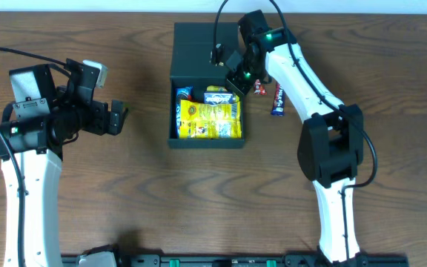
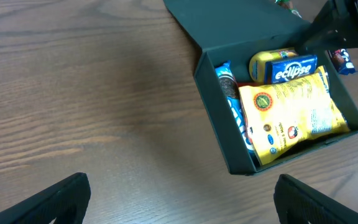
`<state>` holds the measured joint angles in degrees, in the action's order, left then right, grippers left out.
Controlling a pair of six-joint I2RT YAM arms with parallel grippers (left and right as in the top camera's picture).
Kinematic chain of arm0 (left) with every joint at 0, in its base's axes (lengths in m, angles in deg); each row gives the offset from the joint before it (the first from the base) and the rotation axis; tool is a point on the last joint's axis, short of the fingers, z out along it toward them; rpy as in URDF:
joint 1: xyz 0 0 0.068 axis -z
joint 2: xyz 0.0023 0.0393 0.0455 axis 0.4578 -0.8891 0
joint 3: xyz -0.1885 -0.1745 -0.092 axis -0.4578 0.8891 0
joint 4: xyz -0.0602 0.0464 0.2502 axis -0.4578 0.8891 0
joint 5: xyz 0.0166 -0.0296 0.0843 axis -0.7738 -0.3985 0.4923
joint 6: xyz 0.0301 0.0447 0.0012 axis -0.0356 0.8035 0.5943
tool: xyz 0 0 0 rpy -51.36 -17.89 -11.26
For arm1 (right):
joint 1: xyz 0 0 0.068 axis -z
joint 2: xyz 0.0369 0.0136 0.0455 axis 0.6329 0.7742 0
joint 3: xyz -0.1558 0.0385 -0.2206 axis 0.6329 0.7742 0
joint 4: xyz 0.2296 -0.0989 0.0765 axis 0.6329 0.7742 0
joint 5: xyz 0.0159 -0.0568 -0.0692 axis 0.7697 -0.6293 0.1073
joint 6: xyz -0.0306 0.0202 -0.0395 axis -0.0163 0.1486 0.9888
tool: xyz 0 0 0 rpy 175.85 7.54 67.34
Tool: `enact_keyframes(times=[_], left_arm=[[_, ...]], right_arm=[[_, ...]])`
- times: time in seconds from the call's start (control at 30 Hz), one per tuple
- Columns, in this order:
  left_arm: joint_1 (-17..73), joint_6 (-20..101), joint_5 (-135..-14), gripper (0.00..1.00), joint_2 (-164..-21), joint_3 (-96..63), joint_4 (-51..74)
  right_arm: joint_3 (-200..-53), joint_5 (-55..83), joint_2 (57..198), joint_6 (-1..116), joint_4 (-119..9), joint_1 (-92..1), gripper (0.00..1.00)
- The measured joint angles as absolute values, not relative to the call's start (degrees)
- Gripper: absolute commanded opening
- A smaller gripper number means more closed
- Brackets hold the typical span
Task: Pack container
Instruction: 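Release the tin and press it down into the box with the right gripper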
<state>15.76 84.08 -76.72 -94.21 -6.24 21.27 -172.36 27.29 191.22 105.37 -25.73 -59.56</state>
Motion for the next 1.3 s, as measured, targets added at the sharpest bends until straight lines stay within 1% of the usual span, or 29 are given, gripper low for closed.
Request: enact_keyframes(times=[0.23, 0.53, 0.77, 1.3], left_arm=[[15.8, 84.1, -76.7, 0.95, -94.2, -6.2, 21.3], [15.8, 84.3, -76.7, 0.95, -94.2, -6.2, 21.3], [15.8, 84.3, -76.7, 0.95, -94.2, -6.2, 21.3], [15.8, 84.3, -76.7, 0.95, -94.2, -6.2, 21.3]], right_arm=[[-172.4, 27.3, 191.2, 106.3, -22.8, -61.1, 0.01], [-173.4, 27.2, 191.2, 108.0, -22.5, -63.0, 0.01], [-176.5, 28.6, 191.2, 108.0, -21.3, -63.4, 0.01], [-176.3, 30.3, 191.2, 108.5, -21.1, -64.1, 0.01]])
